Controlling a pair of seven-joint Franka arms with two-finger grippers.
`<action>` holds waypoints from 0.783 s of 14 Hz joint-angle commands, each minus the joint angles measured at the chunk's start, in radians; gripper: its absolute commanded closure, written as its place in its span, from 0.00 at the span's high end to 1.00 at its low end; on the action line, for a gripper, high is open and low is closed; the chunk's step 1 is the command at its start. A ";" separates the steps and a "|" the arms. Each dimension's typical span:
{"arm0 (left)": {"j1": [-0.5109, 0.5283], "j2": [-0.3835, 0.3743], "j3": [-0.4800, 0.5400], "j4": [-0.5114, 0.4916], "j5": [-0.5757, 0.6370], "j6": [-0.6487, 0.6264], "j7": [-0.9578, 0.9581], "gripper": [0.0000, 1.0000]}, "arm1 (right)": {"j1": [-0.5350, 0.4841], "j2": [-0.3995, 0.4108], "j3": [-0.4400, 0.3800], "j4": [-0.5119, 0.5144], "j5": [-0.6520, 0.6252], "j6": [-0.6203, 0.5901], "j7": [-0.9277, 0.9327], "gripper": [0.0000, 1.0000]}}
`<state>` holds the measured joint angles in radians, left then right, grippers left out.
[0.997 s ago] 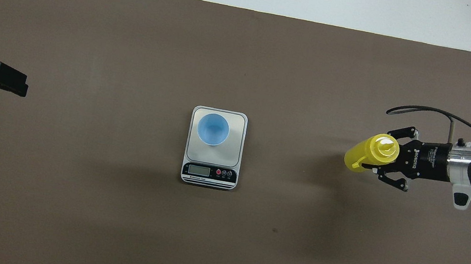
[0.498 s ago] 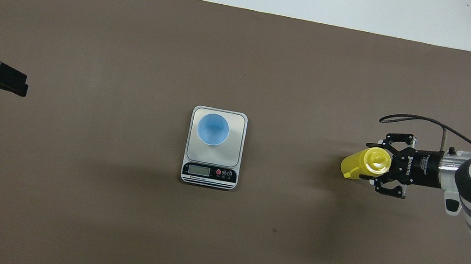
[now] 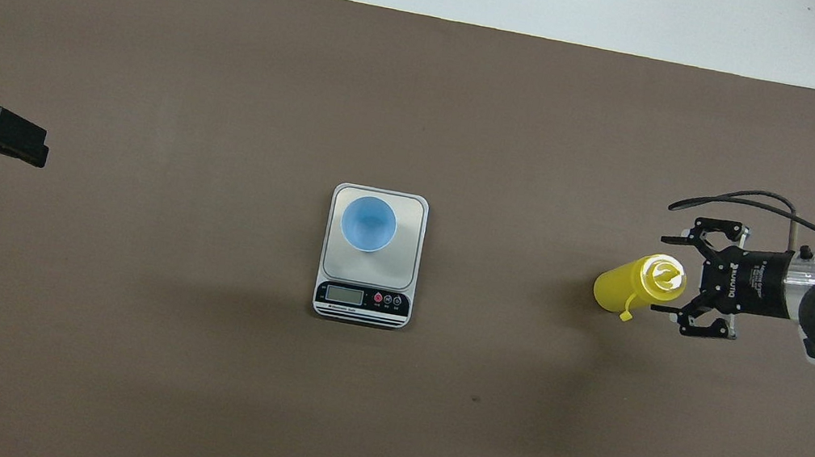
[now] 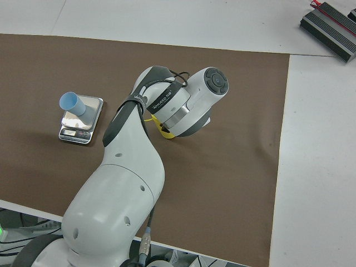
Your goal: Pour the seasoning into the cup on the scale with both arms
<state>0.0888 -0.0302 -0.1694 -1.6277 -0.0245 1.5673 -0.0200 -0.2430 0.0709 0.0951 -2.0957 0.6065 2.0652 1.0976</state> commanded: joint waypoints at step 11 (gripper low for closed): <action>0.012 -0.010 -0.007 0.002 0.009 -0.009 0.006 1.00 | 0.094 -0.167 0.034 0.057 -0.464 -0.062 -0.553 1.00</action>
<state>0.0888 -0.0302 -0.1694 -1.6277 -0.0245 1.5673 -0.0200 -0.1843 -0.0712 0.1185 -2.0387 0.1962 2.0320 0.6329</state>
